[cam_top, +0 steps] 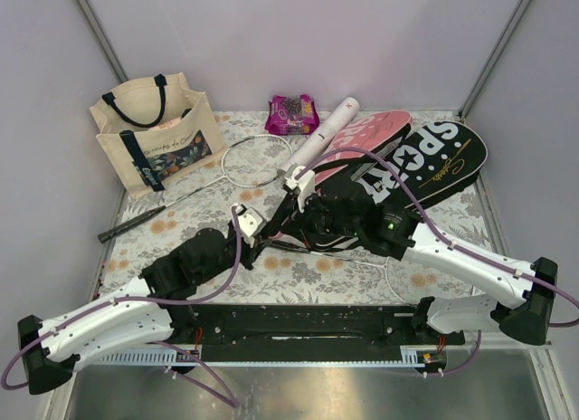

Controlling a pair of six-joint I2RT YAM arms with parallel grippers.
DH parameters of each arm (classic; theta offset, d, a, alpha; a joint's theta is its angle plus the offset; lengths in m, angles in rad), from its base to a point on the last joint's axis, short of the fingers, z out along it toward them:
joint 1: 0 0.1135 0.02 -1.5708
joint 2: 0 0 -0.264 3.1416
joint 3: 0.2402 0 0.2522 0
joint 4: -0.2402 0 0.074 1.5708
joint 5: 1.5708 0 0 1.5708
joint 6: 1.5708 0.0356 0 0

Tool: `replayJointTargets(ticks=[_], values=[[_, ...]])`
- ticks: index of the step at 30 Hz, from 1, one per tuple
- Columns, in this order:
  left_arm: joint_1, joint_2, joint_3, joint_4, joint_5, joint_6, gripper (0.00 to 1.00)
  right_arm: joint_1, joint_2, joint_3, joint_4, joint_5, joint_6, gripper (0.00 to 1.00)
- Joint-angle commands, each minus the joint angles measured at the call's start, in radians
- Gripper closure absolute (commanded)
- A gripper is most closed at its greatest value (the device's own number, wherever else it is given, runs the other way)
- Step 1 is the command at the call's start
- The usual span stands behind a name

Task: Pack up the badminton gear
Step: Zip the racket bag at the center of the board.

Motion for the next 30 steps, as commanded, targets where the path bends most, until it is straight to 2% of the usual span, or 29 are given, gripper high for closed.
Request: replayJointTargets(ticks=[1,7,12,18,19,22,23,25,30], values=[[0.052,0.029,0.059,0.06,0.009,-0.108,1.0,0.07,-0.038,0.076,-0.004,-0.203,-0.013,1.0],[0.085,0.088,0.125,0.03,0.078,-0.177,1.0,0.113,0.009,0.016,0.086,-0.195,0.062,1.0],[0.088,0.102,0.161,0.007,0.096,-0.197,1.0,0.145,0.078,-0.03,0.104,-0.073,0.127,1.0],[0.09,0.056,0.142,-0.012,0.098,-0.199,1.0,0.146,0.051,-0.114,0.158,0.115,0.179,1.0],[0.09,0.047,0.135,-0.012,0.099,-0.19,1.0,0.146,0.036,-0.122,0.163,0.135,0.191,0.94],[0.088,0.02,0.106,-0.007,0.112,-0.156,1.0,0.146,-0.039,-0.149,0.149,0.283,0.255,0.6],[0.09,0.009,0.095,-0.004,0.113,-0.151,1.0,0.146,-0.073,-0.169,0.152,0.325,0.277,0.54],[0.09,-0.014,0.073,0.007,0.109,-0.142,1.0,0.145,-0.156,-0.241,0.179,0.401,0.343,0.48],[0.09,-0.036,0.035,0.037,0.135,-0.096,1.0,0.146,-0.329,-0.309,0.157,0.527,0.477,0.43]])
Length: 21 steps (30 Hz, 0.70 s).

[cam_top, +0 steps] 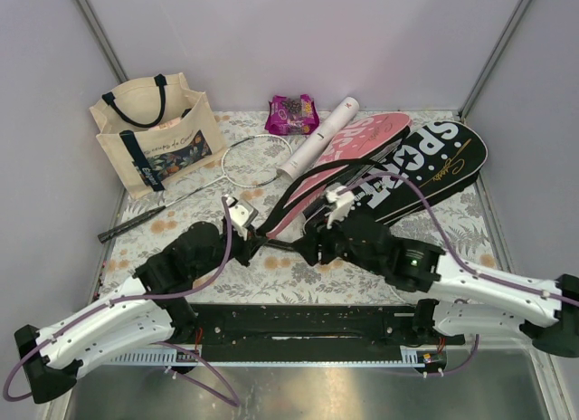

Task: Pack up the badminton gear
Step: Zip the racket bag at the center of the board, then move the racket bag to the center of the board.

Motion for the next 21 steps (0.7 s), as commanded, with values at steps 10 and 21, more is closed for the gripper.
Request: replayJointTargets(ticks=[10,21], values=[[0.003,0.032,-0.023,0.131,0.09,0.073,1.0,-0.315,-0.167,-0.048,-0.022,0.217,0.385,0.2],[0.003,0.037,-0.039,0.133,0.104,0.125,1.0,-0.519,0.04,-0.056,0.107,0.169,0.582,0.2]])
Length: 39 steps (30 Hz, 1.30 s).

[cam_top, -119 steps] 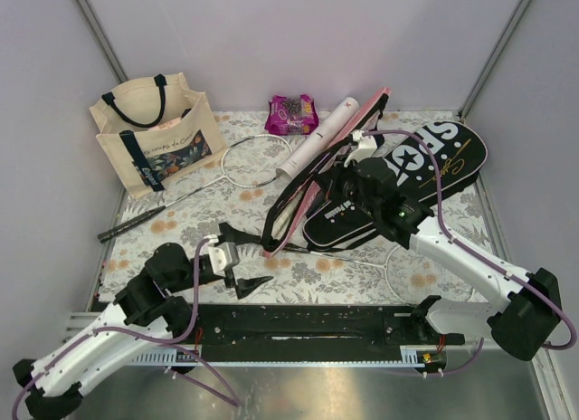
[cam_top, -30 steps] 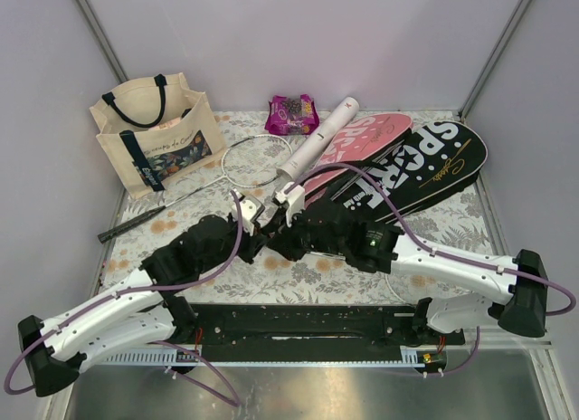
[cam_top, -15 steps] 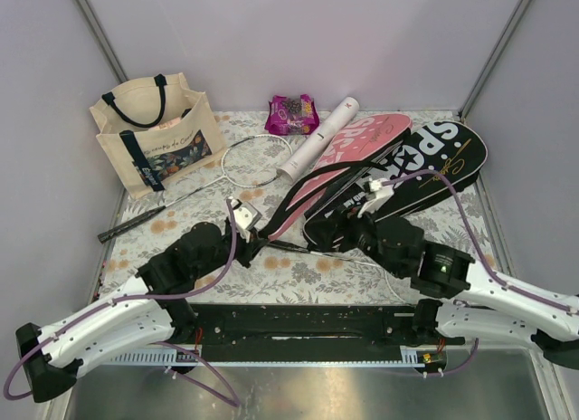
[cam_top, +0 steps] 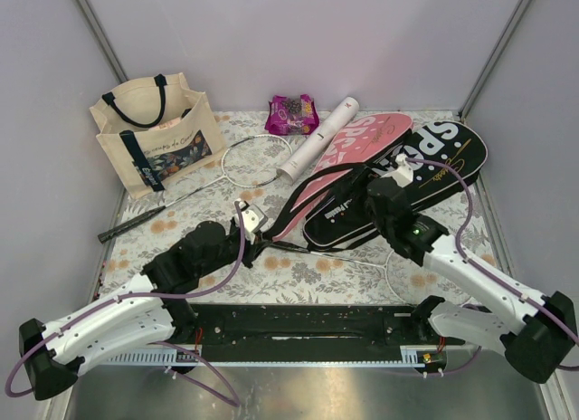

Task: Pack up the badminton gear
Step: Move the racket bag to the center of the board.

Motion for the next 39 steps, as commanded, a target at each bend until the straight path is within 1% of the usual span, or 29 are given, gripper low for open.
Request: replayJointTargets(ticks=[1,3,6,11,14,17,19,22,28,32,35,39], values=[[0.003,-0.007,-0.007,0.079,0.041,0.016,1.0,-0.033,0.058,0.002,0.125,0.009,0.141,0.21],[0.003,-0.007,-0.01,0.079,0.039,0.016,1.0,-0.04,0.066,-0.041,0.233,0.012,0.168,0.22],[0.001,-0.007,-0.015,0.079,0.044,0.019,1.0,-0.048,0.057,-0.064,0.286,0.021,0.192,0.22],[0.003,0.001,-0.018,0.088,0.045,0.022,1.0,-0.06,0.052,-0.055,0.288,0.026,0.186,0.22],[0.001,0.0,-0.013,0.088,0.013,0.011,1.0,-0.062,0.026,-0.066,0.268,0.041,0.162,0.22],[0.001,-0.006,-0.012,0.091,-0.019,0.013,1.0,-0.095,-0.033,-0.091,0.221,0.062,0.083,0.21],[0.003,-0.007,-0.009,0.088,-0.034,0.014,1.0,-0.155,-0.069,-0.106,0.172,0.038,0.053,0.21],[0.001,-0.008,-0.004,0.079,-0.045,0.013,1.0,-0.29,-0.101,-0.094,0.07,0.017,0.01,0.2],[0.003,-0.02,0.001,0.084,-0.059,-0.003,1.0,-0.523,-0.139,-0.164,0.039,-0.077,-0.006,0.19],[0.001,-0.028,0.013,0.078,-0.073,-0.026,1.0,-0.649,-0.066,-0.193,0.045,-0.178,0.0,0.15],[0.003,-0.028,0.027,0.067,-0.074,-0.038,1.0,-0.724,0.015,-0.216,0.094,-0.238,0.002,0.13],[0.003,-0.028,0.04,0.062,-0.065,-0.059,1.0,-0.781,0.164,-0.215,0.163,-0.321,0.019,0.11]])
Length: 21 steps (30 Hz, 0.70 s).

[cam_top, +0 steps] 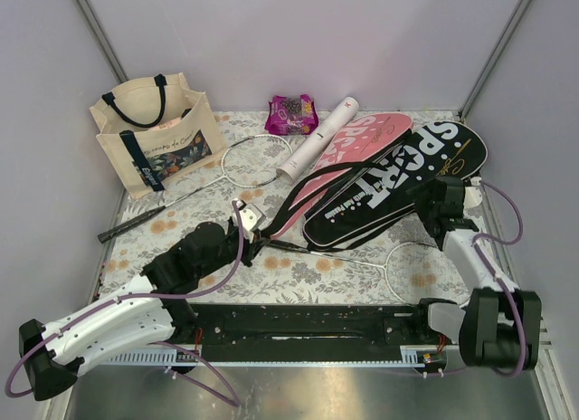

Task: Pack up the badminton gear
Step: Move the racket bag to the center of the board.

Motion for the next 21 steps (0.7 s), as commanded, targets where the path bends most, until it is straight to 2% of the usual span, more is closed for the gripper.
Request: replayJointTargets(ticks=[1,11,14,16,18,21], values=[[0.001,-0.015,0.061,0.052,-0.012,-0.064,1.0,-0.048,0.134,0.004,0.106,-0.117,0.0,0.11],[0.001,-0.002,0.079,0.045,-0.004,-0.079,1.0,-0.077,0.485,0.111,0.212,-0.204,0.035,0.11],[-0.001,-0.006,0.086,0.039,-0.007,-0.079,1.0,-0.079,0.533,0.119,0.235,-0.217,0.052,0.17],[0.001,-0.009,0.087,0.036,-0.007,-0.076,1.0,-0.082,0.554,0.122,0.244,-0.223,0.06,0.3],[0.001,-0.011,0.087,0.036,-0.013,-0.076,1.0,-0.087,0.568,0.122,0.258,-0.227,0.063,0.57],[0.001,-0.011,0.092,0.038,-0.016,-0.071,1.0,-0.09,0.571,0.126,0.272,-0.232,0.037,0.83]])
